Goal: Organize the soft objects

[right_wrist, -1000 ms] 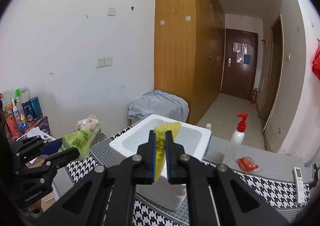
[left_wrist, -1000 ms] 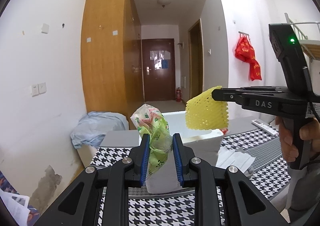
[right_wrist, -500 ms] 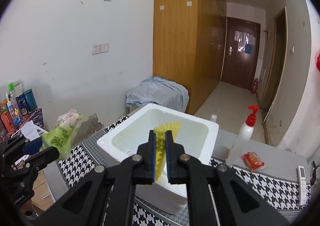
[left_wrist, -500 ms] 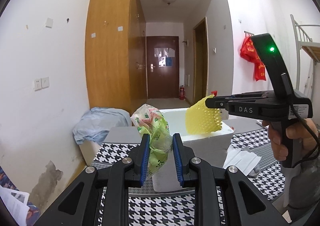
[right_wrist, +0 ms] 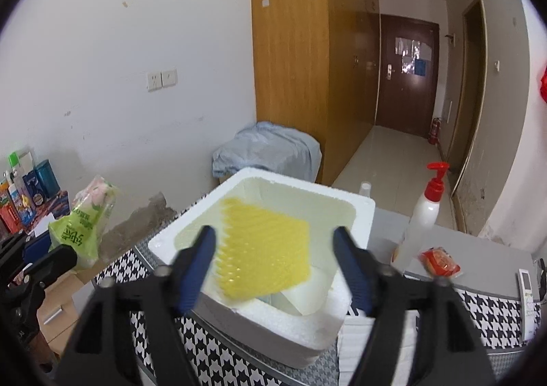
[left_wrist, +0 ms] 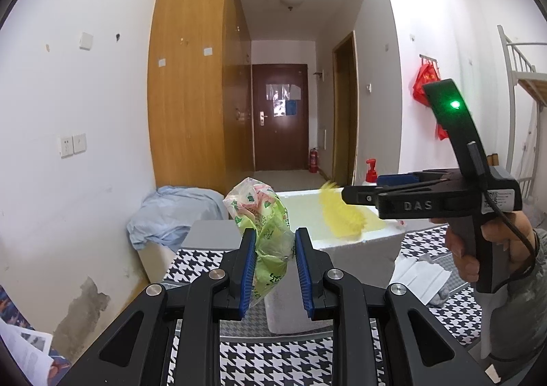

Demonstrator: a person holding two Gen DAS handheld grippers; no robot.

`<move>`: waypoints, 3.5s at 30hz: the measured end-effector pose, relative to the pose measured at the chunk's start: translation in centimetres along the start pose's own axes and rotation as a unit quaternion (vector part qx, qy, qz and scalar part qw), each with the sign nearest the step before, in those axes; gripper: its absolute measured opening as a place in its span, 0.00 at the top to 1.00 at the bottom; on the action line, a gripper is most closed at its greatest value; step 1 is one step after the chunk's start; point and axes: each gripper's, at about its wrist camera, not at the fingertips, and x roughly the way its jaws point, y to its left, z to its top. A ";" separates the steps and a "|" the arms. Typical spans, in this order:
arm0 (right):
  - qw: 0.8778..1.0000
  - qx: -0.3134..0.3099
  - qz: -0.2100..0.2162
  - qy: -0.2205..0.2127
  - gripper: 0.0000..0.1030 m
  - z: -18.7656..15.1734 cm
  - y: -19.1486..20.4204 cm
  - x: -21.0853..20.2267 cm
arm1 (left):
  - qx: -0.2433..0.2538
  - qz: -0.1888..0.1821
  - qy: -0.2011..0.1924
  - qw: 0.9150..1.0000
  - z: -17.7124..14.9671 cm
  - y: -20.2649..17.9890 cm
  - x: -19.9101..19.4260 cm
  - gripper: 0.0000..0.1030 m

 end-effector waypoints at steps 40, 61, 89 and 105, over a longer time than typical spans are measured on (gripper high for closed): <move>0.999 0.010 -0.050 -0.008 0.07 -3.5 -3.2 -3.8 | 0.032 -0.048 0.007 0.998 2.9 -0.5 4.7 0.76; 0.994 0.046 -0.096 0.008 0.07 -6.2 -6.7 -4.6 | 0.033 -0.092 0.050 0.994 4.1 -1.1 9.4 0.76; 0.987 0.090 -0.134 0.023 0.07 -9.1 -9.3 -6.0 | 0.028 -0.060 0.080 0.995 4.0 -2.3 13.6 0.07; 0.986 0.092 -0.135 0.010 0.07 -9.4 -9.1 -8.0 | 0.050 -0.063 0.021 0.997 4.5 -4.1 8.6 0.01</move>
